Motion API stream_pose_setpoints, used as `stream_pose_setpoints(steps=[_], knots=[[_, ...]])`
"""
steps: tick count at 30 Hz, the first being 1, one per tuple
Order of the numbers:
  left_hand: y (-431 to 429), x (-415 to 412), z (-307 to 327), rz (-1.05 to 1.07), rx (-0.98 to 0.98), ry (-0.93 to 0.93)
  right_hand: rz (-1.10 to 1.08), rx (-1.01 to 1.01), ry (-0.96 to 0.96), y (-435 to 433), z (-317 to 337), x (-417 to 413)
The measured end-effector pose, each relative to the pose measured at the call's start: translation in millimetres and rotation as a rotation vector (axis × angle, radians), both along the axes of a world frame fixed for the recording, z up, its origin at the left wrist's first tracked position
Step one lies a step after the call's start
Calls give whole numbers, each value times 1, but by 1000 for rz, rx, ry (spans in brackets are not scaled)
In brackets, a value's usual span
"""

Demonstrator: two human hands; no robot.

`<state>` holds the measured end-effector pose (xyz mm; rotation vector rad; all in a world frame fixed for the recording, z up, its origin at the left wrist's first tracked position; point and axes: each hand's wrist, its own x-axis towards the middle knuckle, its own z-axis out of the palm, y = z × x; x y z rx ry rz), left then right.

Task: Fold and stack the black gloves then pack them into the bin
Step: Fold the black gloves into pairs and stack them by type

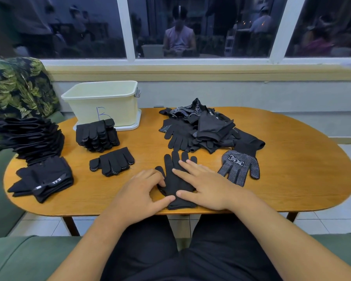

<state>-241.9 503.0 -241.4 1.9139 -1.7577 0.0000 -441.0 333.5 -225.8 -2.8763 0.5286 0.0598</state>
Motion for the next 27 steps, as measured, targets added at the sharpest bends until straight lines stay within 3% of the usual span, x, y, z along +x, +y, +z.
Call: stream_pose_setpoints(steps=[5, 8, 13, 20, 27], knots=[[-1, 0, 0, -1, 4, -20, 92, -147, -141, -3, 10, 24], [0, 1, -1, -5, 2, -12, 180, -72, -46, -12, 5, 45], [-2, 2, -2, 0, 2, 5, 136, -19, 48, -47, 3, 58], [0, 1, 0, 112, -17, 37, -40, 9, -479, -42, -7, 32], [6, 5, 0, 35, -16, 67, -35, 17, -736, -26, -19, -1]])
